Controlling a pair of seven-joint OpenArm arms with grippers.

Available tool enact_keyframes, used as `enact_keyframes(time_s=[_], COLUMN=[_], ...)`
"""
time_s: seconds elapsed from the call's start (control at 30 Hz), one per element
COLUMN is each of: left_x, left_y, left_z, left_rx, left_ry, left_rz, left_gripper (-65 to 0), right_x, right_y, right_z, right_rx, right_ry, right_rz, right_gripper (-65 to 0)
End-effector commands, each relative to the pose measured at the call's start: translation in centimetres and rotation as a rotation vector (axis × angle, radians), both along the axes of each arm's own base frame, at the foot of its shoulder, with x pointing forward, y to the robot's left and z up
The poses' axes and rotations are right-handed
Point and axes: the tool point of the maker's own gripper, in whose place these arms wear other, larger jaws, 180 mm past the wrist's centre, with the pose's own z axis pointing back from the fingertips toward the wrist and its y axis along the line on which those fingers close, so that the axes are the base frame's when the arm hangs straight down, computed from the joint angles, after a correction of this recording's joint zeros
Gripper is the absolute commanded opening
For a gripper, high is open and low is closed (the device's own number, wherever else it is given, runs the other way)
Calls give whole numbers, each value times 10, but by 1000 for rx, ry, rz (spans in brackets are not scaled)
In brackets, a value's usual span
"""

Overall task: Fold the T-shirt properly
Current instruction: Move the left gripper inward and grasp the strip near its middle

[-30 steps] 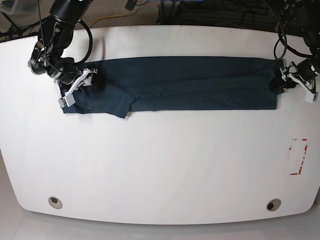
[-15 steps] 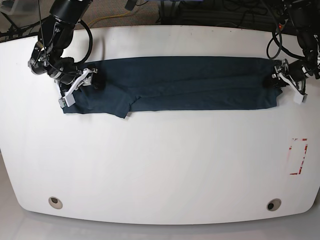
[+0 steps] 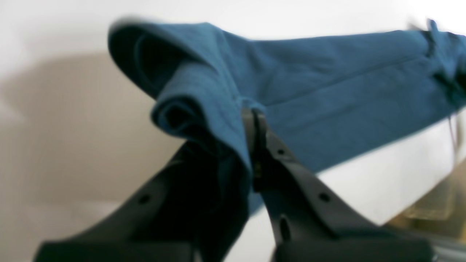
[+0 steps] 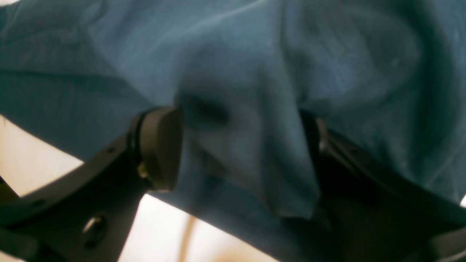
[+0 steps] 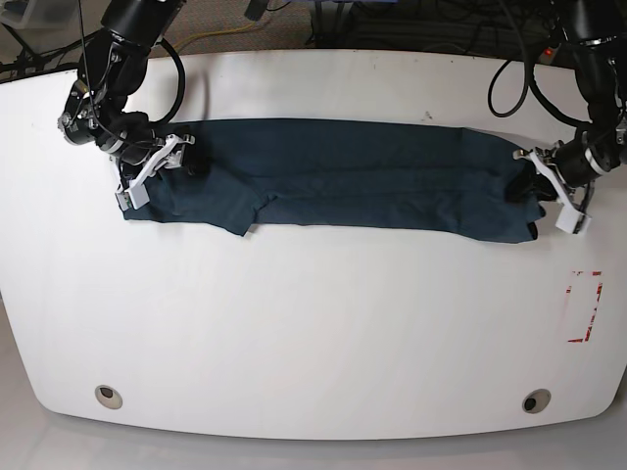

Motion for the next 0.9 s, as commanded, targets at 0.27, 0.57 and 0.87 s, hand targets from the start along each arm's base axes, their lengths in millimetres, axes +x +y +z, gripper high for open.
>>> enact_keyframes(time_s=[0.27, 0.57, 0.87], left_x=[8, 18, 10], left_y=[-83, -137, -176], left_z=[9, 5, -9], left_rx=[87, 91, 140], left_ry=[-46, -69, -56], left_rz=[-253, -352, -444], left_gripper=[-628, -628, -596], right_x=[-1, -1, -1], right_y=[-2, -3, -3], right_z=[0, 0, 0], right_rx=[-17, -19, -19], right_ry=[11, 12, 11], right_rz=[8, 8, 6], right_gripper=[-233, -233, -233])
